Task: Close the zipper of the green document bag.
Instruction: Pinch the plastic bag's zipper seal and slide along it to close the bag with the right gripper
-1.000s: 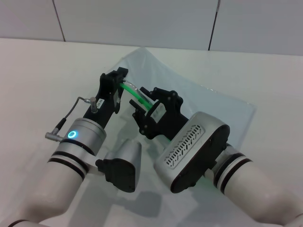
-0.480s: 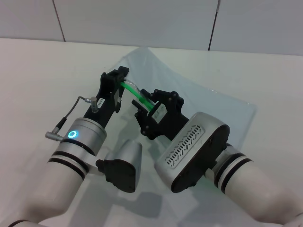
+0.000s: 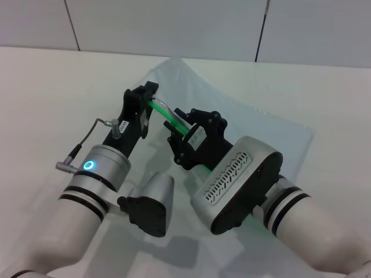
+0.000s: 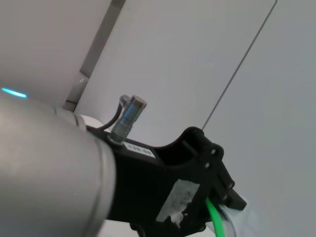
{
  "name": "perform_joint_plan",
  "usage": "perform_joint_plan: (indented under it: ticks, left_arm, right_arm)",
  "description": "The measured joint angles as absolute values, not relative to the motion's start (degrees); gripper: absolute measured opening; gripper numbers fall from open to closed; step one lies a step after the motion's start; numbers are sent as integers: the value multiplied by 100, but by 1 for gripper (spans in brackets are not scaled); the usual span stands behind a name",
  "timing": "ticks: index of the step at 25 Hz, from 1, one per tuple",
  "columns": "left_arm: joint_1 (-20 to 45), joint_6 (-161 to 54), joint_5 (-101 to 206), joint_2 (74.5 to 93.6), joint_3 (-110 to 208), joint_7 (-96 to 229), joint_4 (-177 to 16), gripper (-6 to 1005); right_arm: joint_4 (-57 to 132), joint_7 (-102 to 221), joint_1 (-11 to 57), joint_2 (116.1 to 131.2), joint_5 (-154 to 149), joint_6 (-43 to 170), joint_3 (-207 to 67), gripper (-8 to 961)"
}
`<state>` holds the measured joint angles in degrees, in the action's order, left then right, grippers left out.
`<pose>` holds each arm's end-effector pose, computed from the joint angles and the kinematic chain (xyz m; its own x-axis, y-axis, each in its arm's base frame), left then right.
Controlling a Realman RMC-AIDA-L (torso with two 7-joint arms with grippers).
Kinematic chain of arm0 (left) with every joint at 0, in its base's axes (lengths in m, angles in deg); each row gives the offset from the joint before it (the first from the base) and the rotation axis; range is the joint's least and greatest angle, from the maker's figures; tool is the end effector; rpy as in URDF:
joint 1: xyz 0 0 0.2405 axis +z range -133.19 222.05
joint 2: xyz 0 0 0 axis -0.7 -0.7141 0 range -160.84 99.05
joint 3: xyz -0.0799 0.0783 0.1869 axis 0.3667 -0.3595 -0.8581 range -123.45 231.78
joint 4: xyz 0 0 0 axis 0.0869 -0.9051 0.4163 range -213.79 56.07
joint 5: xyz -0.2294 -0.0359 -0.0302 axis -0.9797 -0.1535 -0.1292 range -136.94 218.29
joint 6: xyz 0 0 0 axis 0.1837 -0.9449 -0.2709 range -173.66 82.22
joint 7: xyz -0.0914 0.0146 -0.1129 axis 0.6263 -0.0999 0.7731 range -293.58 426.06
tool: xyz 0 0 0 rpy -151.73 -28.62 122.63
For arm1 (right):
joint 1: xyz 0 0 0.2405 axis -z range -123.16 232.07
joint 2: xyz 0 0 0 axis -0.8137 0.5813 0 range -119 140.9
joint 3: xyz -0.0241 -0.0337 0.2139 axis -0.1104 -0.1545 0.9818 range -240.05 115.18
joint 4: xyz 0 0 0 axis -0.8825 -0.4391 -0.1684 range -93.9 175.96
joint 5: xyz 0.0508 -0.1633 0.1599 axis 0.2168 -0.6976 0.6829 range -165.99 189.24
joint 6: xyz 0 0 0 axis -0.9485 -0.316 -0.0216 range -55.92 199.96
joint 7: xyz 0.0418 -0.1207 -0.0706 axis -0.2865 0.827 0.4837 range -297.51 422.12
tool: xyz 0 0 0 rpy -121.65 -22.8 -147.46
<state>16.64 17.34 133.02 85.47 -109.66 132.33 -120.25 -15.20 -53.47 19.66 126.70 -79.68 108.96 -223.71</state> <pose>-0.2016 0.3112 -0.0965 0.6510 -0.2936 -0.7000 -0.7274 0.0222 -0.6858 0.1142 0.2950 -0.1624 0.9549 0.1742 -0.2404 -0.0796 -0.6300 -0.7725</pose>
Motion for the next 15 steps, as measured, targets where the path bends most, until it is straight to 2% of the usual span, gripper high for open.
perform_joint_plan:
  ticks: [15]
  left_arm:
    - [1674, 1739, 13367, 8547, -10967, 13233, -12025, 53]
  right_arm:
    - [-1495, -5354, 1975, 12670, -7969, 10904, -22371, 163]
